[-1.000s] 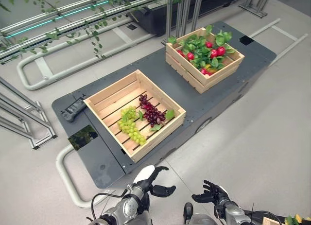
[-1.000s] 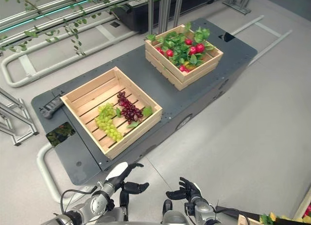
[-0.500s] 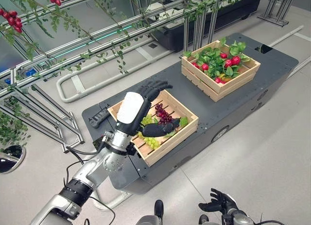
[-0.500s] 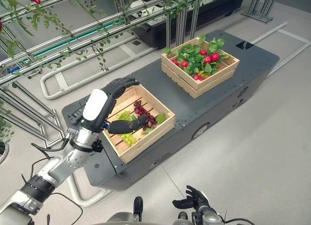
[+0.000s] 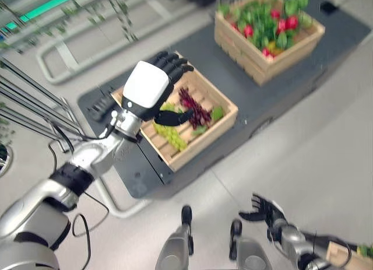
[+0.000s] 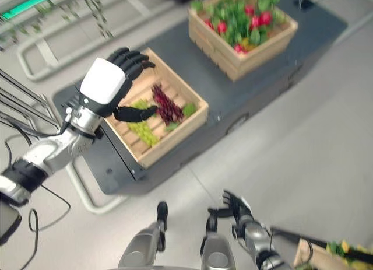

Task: Pick up the fruits from the basket on one side to the basket on the other side

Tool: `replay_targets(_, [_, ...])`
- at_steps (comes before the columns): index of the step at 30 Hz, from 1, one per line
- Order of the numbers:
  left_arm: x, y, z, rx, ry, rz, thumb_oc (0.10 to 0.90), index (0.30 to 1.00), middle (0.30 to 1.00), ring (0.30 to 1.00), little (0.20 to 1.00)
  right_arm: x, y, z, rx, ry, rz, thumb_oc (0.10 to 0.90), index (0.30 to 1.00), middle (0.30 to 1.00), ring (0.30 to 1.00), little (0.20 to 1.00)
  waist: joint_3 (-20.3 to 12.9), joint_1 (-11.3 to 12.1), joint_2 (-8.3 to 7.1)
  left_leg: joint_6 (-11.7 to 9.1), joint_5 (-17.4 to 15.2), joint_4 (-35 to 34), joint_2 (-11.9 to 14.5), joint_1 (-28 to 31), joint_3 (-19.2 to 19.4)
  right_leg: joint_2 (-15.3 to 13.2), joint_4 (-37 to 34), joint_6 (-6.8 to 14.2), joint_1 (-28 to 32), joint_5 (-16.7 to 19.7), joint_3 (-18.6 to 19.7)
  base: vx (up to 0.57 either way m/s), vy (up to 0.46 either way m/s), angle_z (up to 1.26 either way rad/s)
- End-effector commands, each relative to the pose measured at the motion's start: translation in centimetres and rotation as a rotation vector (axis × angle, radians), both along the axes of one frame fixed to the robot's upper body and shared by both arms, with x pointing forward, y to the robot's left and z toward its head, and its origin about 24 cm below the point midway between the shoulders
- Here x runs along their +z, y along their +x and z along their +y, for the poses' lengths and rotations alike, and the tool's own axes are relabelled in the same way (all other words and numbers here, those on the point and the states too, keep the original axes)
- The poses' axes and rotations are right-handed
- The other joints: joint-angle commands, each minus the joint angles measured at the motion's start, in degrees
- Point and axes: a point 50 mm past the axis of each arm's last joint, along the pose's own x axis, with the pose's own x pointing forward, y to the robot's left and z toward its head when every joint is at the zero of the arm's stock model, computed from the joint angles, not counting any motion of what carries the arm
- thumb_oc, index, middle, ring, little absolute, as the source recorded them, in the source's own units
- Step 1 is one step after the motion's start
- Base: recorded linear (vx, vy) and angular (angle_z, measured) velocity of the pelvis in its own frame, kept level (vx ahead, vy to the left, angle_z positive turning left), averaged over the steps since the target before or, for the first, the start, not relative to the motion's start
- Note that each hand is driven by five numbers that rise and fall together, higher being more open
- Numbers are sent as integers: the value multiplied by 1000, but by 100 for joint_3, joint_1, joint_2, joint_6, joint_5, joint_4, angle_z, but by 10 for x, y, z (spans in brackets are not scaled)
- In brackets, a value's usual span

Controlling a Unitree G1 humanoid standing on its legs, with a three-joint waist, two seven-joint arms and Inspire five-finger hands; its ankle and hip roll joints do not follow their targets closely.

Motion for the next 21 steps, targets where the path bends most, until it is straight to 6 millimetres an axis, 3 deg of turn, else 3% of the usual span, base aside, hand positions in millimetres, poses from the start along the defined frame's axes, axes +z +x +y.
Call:
replay_targets(1, [68,0,16,66,-77,-249,800,900,900,900,900,20,8,-8,21,34,-139,800,900,900,900,900,153,-75,-153,-120,-923,1357,97,-380,82,-141,355,-294,-337,244,261,-119,23,-6])
replay_targets(6, [84,6,22,116,-4,-271,800,900,900,900,900,30,19,-10,10,28,-171,800,900,900,900,900,424,-114,-209,-55,-989,1637,126,-731,99,-129,708,-258,-786,219,322,-111,18,2])
replay_targets(15, [93,15,18,211,275,-265,800,900,900,900,900,34,24,-20,4,-13,-154,800,900,900,900,900,425,-216,-234,-24,-937,1719,152,-1253,181,-94,815,-195,-1421,340,421,-36,18,0])
replay_targets(21, [115,14,18,267,289,-410,800,900,900,900,900,36,27,-21,-4,-26,-158,800,900,900,900,900,425,-230,-283,-7,-945,1792,161,-1520,239,-73,833,-180,-1707,404,415,-5,0,0])
